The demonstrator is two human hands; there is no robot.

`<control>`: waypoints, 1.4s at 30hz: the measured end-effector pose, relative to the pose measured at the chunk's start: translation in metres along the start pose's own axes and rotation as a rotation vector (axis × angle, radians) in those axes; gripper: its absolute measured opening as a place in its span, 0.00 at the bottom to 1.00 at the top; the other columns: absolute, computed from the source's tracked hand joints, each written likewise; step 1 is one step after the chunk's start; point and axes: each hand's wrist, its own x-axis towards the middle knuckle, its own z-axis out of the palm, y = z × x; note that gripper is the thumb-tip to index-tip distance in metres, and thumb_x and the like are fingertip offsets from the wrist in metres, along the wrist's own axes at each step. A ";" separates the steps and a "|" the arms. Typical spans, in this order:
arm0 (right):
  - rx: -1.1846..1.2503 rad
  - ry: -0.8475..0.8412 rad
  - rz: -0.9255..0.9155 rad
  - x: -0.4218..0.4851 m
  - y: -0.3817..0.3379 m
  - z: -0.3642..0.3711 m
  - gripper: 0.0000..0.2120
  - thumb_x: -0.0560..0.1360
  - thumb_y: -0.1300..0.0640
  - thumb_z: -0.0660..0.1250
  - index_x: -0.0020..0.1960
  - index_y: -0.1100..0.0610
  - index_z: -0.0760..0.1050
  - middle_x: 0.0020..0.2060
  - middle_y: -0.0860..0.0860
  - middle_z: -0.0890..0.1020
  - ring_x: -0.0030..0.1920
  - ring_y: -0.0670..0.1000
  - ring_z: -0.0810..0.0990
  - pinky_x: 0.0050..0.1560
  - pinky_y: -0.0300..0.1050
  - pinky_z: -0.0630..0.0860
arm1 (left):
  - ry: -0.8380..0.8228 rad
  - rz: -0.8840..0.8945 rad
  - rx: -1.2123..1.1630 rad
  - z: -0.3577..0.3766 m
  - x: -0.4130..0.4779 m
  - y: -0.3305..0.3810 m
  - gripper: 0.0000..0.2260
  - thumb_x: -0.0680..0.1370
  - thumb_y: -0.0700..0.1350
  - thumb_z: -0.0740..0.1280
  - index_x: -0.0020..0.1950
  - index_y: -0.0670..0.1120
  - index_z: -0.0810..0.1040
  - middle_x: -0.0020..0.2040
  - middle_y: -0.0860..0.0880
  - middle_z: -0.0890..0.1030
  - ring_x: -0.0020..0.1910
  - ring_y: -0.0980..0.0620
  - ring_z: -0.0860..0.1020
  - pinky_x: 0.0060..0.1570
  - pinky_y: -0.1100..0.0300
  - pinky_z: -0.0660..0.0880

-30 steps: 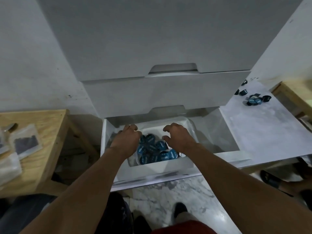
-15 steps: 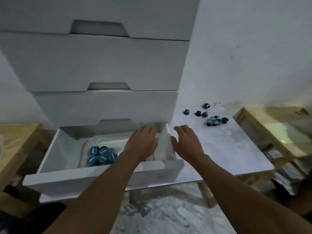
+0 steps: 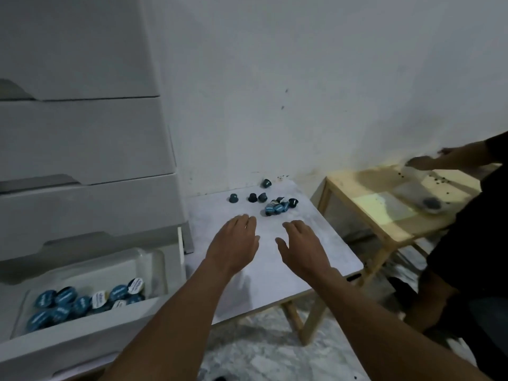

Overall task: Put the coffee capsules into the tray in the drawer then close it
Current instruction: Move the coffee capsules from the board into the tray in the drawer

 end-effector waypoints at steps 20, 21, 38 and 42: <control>0.032 -0.258 0.109 0.186 0.114 0.090 0.21 0.79 0.50 0.60 0.70 0.54 0.66 0.68 0.52 0.71 0.66 0.53 0.70 0.66 0.47 0.68 | -0.162 -0.130 -0.094 0.175 0.182 -0.038 0.14 0.71 0.45 0.72 0.53 0.40 0.78 0.47 0.43 0.81 0.43 0.45 0.80 0.40 0.54 0.79; 0.032 -0.275 0.085 0.191 0.116 0.097 0.20 0.80 0.51 0.60 0.70 0.54 0.66 0.68 0.52 0.71 0.65 0.53 0.70 0.66 0.47 0.68 | -0.172 -0.127 -0.091 0.182 0.186 -0.040 0.13 0.70 0.44 0.73 0.52 0.40 0.79 0.45 0.43 0.81 0.41 0.46 0.80 0.39 0.55 0.79; -0.019 -0.274 -0.121 0.256 0.151 0.167 0.13 0.77 0.56 0.62 0.60 0.58 0.74 0.59 0.57 0.77 0.55 0.59 0.75 0.53 0.53 0.76 | -0.179 -0.333 -0.281 0.251 0.227 -0.044 0.16 0.69 0.37 0.72 0.56 0.38 0.77 0.49 0.39 0.79 0.46 0.39 0.79 0.42 0.49 0.78; 0.016 -0.285 -0.111 0.259 0.153 0.168 0.11 0.78 0.56 0.60 0.58 0.57 0.73 0.56 0.56 0.78 0.55 0.57 0.75 0.54 0.53 0.75 | -0.155 -0.351 -0.309 0.254 0.228 -0.046 0.15 0.69 0.34 0.72 0.55 0.37 0.77 0.48 0.39 0.80 0.45 0.39 0.80 0.41 0.49 0.80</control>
